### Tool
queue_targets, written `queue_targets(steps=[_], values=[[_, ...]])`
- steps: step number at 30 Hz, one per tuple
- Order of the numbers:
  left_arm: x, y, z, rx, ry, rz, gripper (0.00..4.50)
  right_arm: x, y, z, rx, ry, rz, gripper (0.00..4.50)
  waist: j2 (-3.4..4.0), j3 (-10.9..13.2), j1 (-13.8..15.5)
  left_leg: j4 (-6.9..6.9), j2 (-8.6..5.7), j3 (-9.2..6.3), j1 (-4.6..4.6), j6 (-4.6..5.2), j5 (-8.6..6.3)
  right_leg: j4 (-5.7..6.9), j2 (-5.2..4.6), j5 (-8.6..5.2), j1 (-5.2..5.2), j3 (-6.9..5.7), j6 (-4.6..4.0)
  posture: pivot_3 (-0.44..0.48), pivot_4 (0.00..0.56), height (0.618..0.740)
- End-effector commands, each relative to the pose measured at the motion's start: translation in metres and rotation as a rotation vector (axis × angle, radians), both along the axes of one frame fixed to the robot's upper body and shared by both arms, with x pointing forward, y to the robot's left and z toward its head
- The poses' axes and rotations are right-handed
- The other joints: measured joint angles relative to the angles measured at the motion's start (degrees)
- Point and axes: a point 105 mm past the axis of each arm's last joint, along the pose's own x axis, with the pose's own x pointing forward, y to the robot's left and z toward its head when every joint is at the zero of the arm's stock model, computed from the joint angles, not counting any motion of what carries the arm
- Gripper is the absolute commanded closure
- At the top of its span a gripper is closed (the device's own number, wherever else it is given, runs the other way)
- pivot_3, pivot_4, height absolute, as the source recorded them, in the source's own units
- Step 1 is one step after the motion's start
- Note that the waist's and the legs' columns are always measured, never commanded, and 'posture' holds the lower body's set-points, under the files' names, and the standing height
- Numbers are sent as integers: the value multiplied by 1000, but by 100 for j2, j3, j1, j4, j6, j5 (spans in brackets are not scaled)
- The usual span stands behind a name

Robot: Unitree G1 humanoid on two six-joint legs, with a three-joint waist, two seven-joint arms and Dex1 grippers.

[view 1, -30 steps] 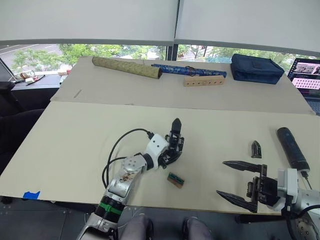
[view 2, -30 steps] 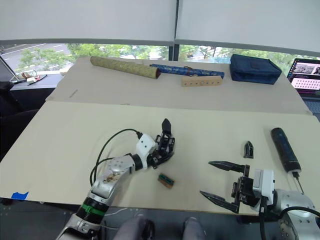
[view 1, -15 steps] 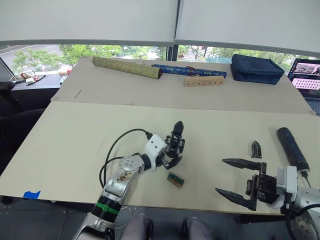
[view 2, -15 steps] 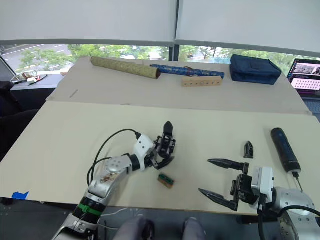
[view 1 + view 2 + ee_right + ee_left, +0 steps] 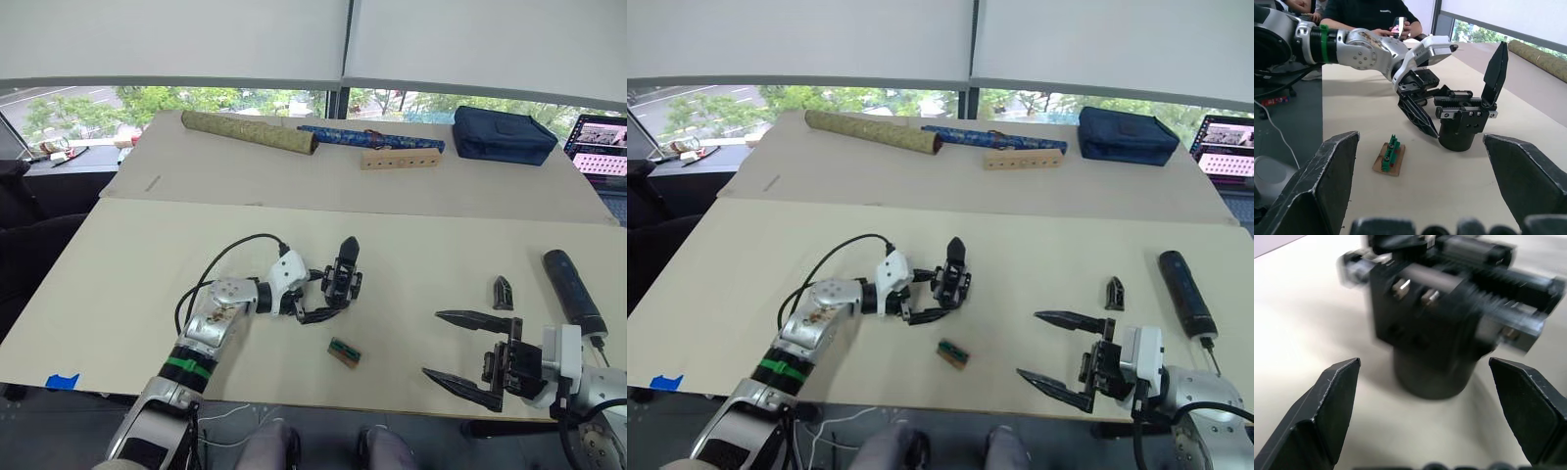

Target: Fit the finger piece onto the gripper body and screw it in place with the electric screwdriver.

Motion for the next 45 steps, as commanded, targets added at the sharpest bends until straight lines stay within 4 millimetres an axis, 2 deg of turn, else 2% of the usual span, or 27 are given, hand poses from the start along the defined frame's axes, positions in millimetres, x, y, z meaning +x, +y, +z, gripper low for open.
queue_targets(steps=[1,7,12,16,17,21,23,26,31,38,41,45], values=[[1,-10,1,9,-38,-64,35,-2,-2,6,-1,-41,-5,0,0,0,2,0,0,2,0,0,0,0,1,0,0,0,0,0,150,734],[4,-2,0,-4,-37,-51,35,-4,-7,8,-4,-54,-34,0,0,0,-8,0,1,1,1,2,-1,2,1,0,0,0,0,0,150,734],[-3,39,-3,6,-43,-25,35,-12,-16,10,-14,-43,-66,0,1,-1,-39,-3,5,0,2,3,-2,2,0,0,-3,1,0,0,150,734],[-17,81,1,-26,-45,0,35,-14,-33,17,-37,-50,-135,0,7,-4,-145,-6,10,-1,11,-2,1,4,-3,0,-1,5,0,0,150,734],[-20,87,3,-33,-44,-2,35,-15,-37,18,-39,-49,-149,0,7,-4,-151,-7,10,-1,12,-2,0,4,-4,0,-2,5,0,0,150,734],[-42,114,22,-78,-30,9,35,-24,-59,20,-62,-39,-265,0,8,-3,-138,-13,12,-3,13,-5,-1,3,-13,0,-3,8,-1,0,150,734],[-50,122,34,-95,-39,23,35,-30,-72,19,-67,-26,-338,0,10,-2,-109,-13,12,-7,10,-6,-2,-1,-16,-1,-4,6,-1,0,150,734],[-57,127,47,-109,-62,41,35,-37,-92,17,-77,-14,-441,0,11,-2,-77,-15,11,-9,22,-57,-32,-7,-23,-1,-7,6,-1,0,150,734],[-59,146,60,-110,-89,105,35,-45,-124,18,-70,-37,-643,0,20,-7,-98,-16,13,-8,37,-60,-36,-3,-14,-1,-1,13,-1,0,150,734],[-63,152,64,-109,-81,113,35,-60,-126,13,-42,-27,-730,0,43,-19,-120,-30,14,-4,34,-69,-25,4,-2,-11,4,11,-13,0,150,734],[-62,144,68,-125,-78,80,35,-64,-127,16,-25,-36,-769,0,43,-19,-134,-29,14,-1,35,-72,-28,3,-3,-10,3,13,-12,0,150,734],[-64,125,84,-164,-76,4,35,-62,-129,26,-37,-22,-849,0,45,-18,-119,-29,13,-2,40,-72,-30,2,-4,-11,-2,13,-11,0,150,734]])
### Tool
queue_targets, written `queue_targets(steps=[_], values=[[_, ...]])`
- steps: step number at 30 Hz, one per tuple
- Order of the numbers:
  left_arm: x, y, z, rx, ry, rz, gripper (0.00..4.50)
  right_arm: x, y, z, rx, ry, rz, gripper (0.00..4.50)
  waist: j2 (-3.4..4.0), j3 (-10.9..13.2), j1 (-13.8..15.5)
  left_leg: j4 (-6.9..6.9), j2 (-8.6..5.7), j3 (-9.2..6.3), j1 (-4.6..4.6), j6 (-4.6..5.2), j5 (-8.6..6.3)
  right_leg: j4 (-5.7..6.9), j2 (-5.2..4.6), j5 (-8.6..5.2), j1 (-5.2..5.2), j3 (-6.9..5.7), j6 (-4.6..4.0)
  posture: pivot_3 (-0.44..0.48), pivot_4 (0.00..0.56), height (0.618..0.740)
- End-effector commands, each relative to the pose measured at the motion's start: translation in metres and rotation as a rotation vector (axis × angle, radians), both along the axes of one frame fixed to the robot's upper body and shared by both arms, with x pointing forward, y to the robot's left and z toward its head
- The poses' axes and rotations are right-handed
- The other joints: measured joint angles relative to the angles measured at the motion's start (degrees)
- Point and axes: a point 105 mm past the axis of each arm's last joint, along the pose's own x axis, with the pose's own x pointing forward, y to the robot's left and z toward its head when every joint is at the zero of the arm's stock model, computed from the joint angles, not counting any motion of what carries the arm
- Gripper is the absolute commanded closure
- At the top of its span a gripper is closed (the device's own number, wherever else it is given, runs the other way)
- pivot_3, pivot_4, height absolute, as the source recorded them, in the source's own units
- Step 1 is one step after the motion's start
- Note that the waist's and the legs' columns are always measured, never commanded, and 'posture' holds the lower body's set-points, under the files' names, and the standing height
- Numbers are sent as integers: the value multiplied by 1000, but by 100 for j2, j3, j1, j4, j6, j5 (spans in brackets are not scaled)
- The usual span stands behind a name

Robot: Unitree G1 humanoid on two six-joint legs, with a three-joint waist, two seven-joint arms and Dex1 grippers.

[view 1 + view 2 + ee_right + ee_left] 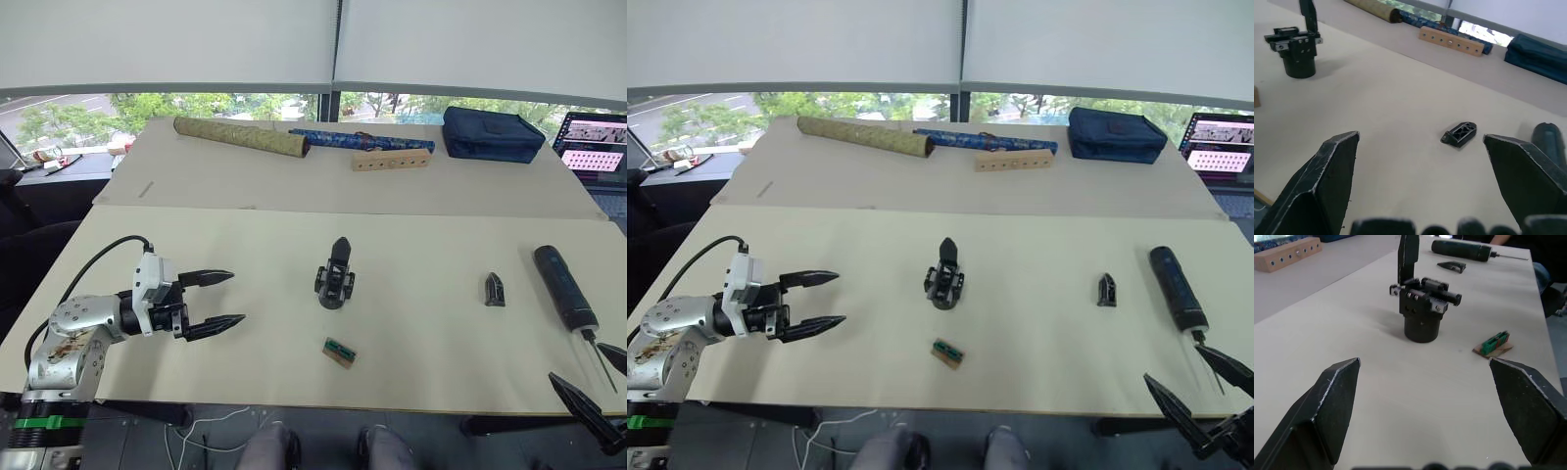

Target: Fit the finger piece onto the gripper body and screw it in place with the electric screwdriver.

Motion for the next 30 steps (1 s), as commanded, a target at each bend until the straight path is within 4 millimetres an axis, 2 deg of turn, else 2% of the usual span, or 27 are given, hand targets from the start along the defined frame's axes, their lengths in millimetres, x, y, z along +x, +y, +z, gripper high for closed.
queue_targets(steps=[1,3,7,10,15,18,25,30], values=[[-6,-22,24,-53,-23,-106,35,4,-10,15,-40,62,-139,0,1,-1,-3,0,0,-1,0,-1,0,0,0,0,1,0,0,0,150,734],[-11,-32,34,-85,18,-168,35,10,-17,15,-47,173,-234,0,4,-3,-15,0,0,1,-2,-2,0,0,-1,0,2,3,0,0,150,734],[-13,-48,47,-88,-10,-243,35,24,-13,21,-9,369,-273,0,4,-3,-39,0,3,2,-9,-7,5,4,2,0,5,8,-2,0,150,734],[-14,-59,56,-100,-36,-287,35,41,-9,26,75,472,-267,0,2,-2,-37,-2,6,2,-9,35,30,3,13,-3,7,6,-9,0,150,734],[-15,-66,64,-120,-71,-301,35,75,6,28,77,650,-208,0,-1,0,-34,1,2,1,-21,72,14,-5,14,-4,4,9,-10,0,150,734],[-17,-65,62,-114,-72,-297,35,99,8,27,75,705,-229,0,-13,7,-45,7,-1,3,-29,73,15,-9,15,-4,1,8,-10,0,150,734],[-16,-65,54,-111,-66,-253,35,157,4,8,24,746,-355,0,-17,9,-22,20,-8,10,-59,62,25,-11,25,-7,-15,4,-3,0,150,734],[-17,-60,54,-99,-58,-214,35,174,-1,-2,17,799,-397,0,-16,9,-35,22,-8,15,-64,63,26,-10,27,-7,-17,1,2,0,150,734]])
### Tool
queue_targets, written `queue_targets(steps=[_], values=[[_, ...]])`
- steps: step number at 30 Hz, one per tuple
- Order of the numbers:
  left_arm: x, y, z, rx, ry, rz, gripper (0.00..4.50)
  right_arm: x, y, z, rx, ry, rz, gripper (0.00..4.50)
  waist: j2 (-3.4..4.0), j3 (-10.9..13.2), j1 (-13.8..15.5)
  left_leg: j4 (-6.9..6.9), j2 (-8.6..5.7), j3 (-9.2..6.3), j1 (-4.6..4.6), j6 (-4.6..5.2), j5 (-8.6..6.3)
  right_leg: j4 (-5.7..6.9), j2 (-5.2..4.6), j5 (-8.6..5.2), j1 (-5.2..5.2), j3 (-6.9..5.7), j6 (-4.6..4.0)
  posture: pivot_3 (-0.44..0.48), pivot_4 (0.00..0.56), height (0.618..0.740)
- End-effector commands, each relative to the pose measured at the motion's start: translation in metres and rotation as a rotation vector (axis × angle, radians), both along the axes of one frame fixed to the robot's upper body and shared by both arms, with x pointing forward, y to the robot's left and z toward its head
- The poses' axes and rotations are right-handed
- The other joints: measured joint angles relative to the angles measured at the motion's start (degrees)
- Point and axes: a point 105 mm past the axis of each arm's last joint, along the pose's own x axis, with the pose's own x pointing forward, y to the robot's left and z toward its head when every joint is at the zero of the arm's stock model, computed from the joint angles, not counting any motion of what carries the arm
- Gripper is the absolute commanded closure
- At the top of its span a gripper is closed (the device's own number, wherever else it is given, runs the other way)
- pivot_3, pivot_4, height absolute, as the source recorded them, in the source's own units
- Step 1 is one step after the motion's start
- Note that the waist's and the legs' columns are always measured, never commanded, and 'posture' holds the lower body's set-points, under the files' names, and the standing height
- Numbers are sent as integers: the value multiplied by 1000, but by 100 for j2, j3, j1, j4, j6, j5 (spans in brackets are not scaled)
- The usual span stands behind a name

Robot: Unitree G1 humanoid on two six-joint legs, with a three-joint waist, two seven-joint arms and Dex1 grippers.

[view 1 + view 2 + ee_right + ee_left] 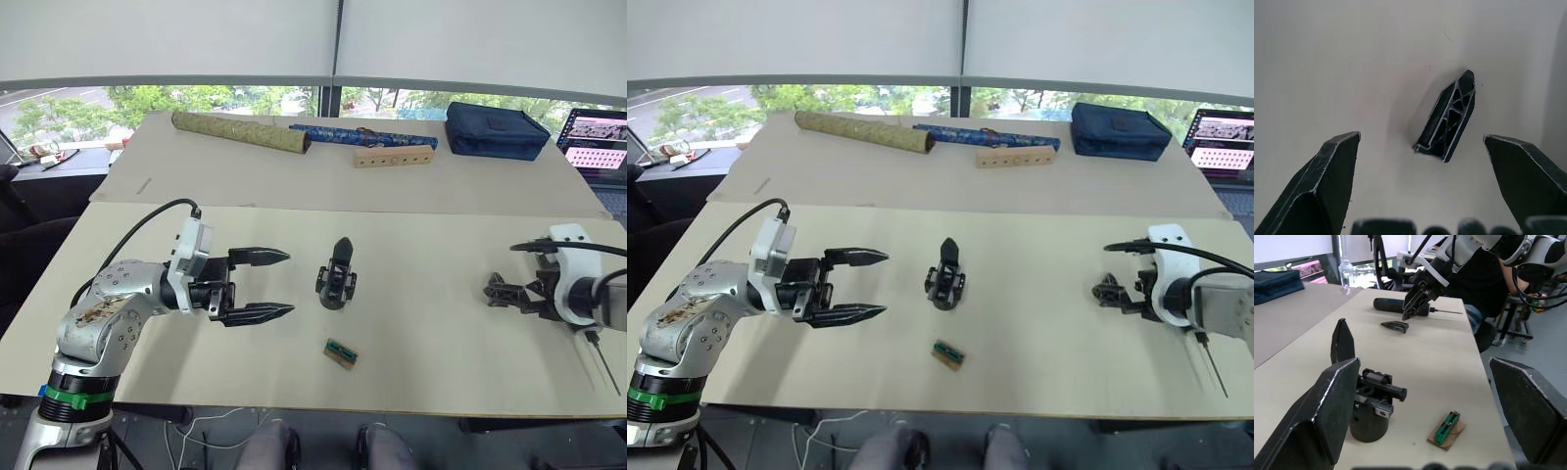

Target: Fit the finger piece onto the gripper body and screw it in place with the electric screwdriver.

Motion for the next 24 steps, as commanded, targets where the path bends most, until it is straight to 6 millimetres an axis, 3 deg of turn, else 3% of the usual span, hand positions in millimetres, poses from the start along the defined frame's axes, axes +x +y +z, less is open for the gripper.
queue_targets(steps=[1,12,15,22,24], values=[[-5,4,7,8,-34,21,35,4,-6,-2,9,44,-31,0,0,0,-16,0,0,1,2,0,0,1,0,0,0,1,1,0,150,734],[-12,6,10,17,-48,50,35,19,-6,-30,5,124,-55,0,1,-1,-27,-1,7,1,7,-10,6,6,10,1,2,1,4,0,150,734],[-13,5,10,20,-47,52,0,15,-7,-38,-7,167,-54,767,1,-1,-34,-1,9,0,13,-13,8,5,14,1,7,2,4,0,150,734],[-10,7,12,27,-53,67,0,12,-16,-49,-10,174,-95,3199,-8,-6,-12,2,8,-4,24,-14,8,4,13,2,24,-1,4,0,150,734],[-10,7,12,26,-52,70,0,12,-19,-49,-12,162,-100,3394,-11,-7,-12,2,8,-4,25,-14,8,4,13,3,25,-1,4,0,150,734]])
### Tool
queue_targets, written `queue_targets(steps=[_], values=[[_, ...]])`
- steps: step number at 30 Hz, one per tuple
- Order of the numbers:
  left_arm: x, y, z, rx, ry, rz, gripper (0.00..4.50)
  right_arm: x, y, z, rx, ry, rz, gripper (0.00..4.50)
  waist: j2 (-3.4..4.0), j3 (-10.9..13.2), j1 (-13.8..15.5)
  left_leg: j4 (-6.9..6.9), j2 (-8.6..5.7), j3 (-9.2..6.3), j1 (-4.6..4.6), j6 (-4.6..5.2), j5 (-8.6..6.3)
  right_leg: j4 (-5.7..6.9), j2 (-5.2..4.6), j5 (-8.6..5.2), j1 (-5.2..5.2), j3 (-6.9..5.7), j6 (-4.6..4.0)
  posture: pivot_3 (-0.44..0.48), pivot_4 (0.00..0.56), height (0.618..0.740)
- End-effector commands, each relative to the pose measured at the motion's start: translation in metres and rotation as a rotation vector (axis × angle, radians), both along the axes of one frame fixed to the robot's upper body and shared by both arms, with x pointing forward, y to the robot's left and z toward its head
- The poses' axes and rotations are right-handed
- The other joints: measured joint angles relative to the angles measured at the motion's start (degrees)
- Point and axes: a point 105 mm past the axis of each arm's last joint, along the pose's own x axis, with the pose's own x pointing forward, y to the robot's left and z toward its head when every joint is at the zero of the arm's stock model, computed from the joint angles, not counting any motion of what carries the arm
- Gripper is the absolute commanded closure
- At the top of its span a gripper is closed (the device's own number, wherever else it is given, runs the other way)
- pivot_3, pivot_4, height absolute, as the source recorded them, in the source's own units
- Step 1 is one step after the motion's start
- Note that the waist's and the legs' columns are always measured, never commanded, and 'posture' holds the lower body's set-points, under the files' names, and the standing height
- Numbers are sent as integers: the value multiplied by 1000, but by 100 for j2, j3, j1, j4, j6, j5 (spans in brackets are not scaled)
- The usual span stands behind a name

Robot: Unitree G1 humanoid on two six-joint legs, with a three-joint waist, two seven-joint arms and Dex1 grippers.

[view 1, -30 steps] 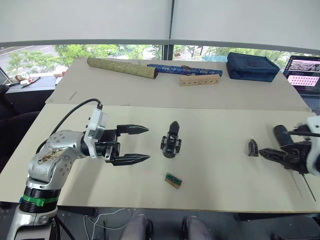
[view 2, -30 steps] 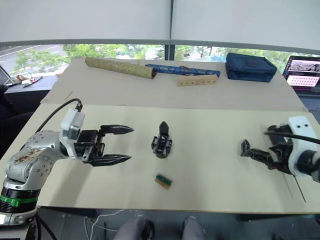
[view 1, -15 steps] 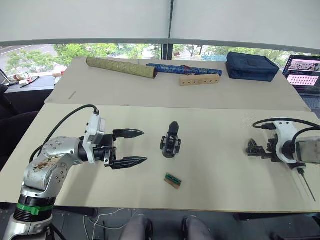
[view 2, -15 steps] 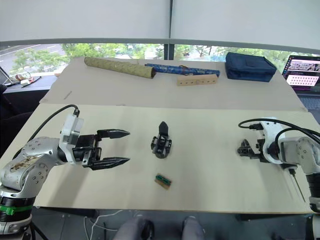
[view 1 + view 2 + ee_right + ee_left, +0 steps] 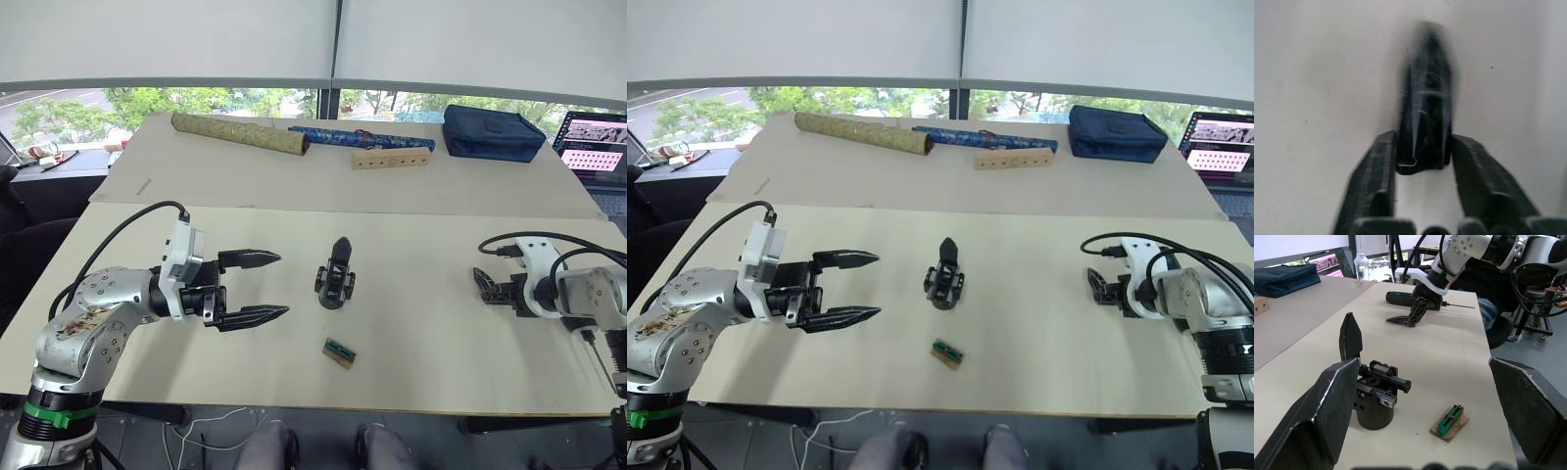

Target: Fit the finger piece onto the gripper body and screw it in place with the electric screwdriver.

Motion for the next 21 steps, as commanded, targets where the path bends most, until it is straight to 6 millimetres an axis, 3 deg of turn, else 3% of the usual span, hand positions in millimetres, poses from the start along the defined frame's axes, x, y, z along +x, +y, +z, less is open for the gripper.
queue_targets(steps=[1,6,10,17,21], values=[[-2,0,9,-3,-43,-2,0,-6,-18,-8,-47,16,-58,3394,-1,-1,2,0,0,0,1,0,0,0,0,0,1,0,0,0,150,734],[4,1,13,-59,-32,41,0,9,2,27,4,-273,86,3394,-1,0,3,-1,-1,-2,-2,-1,0,-1,1,0,0,-1,1,0,150,734],[13,3,22,-153,-12,123,0,2,27,57,7,-499,225,3394,6,4,-7,-8,1,-2,-5,-12,7,3,5,0,-12,3,3,0,150,734],[32,2,50,-398,57,266,0,-18,97,112,-96,-955,567,3394,6,5,-9,-10,8,-12,2,-28,16,8,17,0,-10,4,3,0,150,734],[43,-5,64,-540,117,317,0,-27,142,128,-96,-1142,695,3394,4,5,1,-8,5,-17,3,-29,17,10,17,0,-8,6,2,0,150,734]])
